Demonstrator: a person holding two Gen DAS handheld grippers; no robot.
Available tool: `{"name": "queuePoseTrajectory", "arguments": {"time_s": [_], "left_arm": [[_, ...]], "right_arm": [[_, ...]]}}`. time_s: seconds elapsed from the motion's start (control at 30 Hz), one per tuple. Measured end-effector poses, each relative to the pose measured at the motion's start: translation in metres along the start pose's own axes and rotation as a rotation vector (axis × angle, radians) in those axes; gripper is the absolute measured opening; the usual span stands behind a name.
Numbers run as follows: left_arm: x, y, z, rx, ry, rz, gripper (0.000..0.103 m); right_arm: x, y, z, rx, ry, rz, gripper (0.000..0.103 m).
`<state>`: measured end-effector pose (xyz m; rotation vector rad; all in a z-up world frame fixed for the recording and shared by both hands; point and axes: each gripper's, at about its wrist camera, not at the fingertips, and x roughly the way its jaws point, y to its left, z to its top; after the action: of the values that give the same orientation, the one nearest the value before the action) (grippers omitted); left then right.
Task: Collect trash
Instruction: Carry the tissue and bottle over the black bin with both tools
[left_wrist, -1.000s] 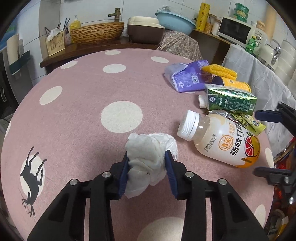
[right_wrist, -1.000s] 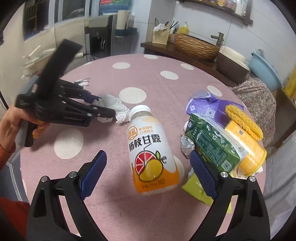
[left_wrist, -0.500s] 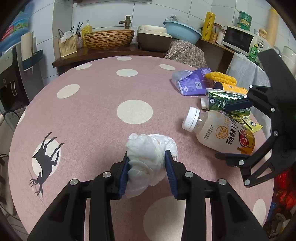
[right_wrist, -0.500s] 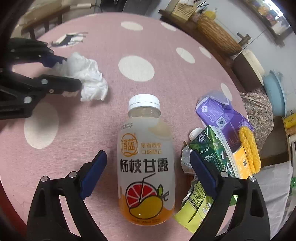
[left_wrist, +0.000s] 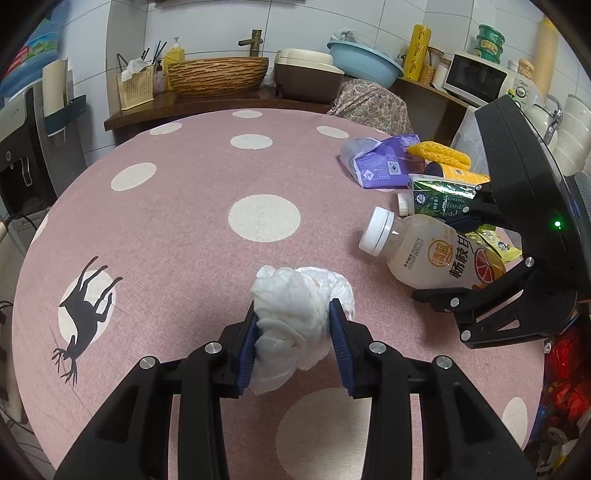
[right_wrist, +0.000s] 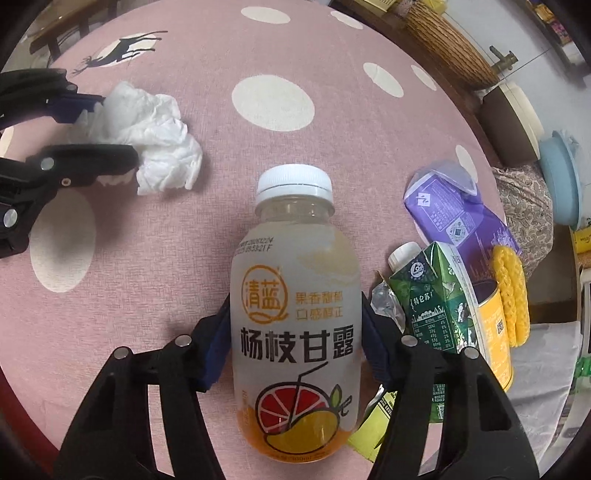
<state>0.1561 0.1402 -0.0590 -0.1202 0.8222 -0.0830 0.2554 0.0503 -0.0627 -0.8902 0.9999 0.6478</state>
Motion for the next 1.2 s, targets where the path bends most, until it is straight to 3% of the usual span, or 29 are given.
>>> {"name": "queuePoseTrajectory", "arguments": {"time_s": [0.13,0.33,0.43,0.6,0.73,0.83,1.0,1.1,1.2], "left_arm": [[-0.005,-0.003,0.000,0.005,-0.009,0.002,0.037],[-0.025,-0.012,0.006,0.005,-0.054,-0.010,0.037],[-0.038,-0.026,0.012,0.021,-0.087,-0.046,0.037],[-0.052,-0.068,0.025,0.091,-0.127,-0.121,0.037],[-0.049,-0.116,0.037,0.180,-0.137,-0.202,0.037],[-0.035,-0.162,0.043,0.279,-0.113,-0.254,0.037],[-0.003,-0.240,0.054,0.399,-0.041,-0.390,0.037],[0.020,-0.291,0.060,0.454,0.017,-0.460,0.037],[0.044,-0.343,0.068,0.498,0.076,-0.506,0.037]], "right_arm": [[-0.011,-0.001,-0.010,0.047,-0.070,0.047,0.062],[-0.047,-0.017,-0.041,0.202,-0.266,0.200,0.062],[-0.068,-0.024,-0.070,0.287,-0.372,0.273,0.062],[-0.096,-0.036,-0.123,0.408,-0.521,0.322,0.062],[-0.110,-0.055,-0.173,0.515,-0.587,0.252,0.062],[-0.119,-0.081,-0.228,0.661,-0.622,0.149,0.062],[-0.116,-0.123,-0.309,0.898,-0.603,0.007,0.062],[-0.109,-0.134,-0.352,1.021,-0.535,-0.161,0.062],[-0.096,-0.145,-0.390,1.144,-0.523,-0.182,0.062]]}}
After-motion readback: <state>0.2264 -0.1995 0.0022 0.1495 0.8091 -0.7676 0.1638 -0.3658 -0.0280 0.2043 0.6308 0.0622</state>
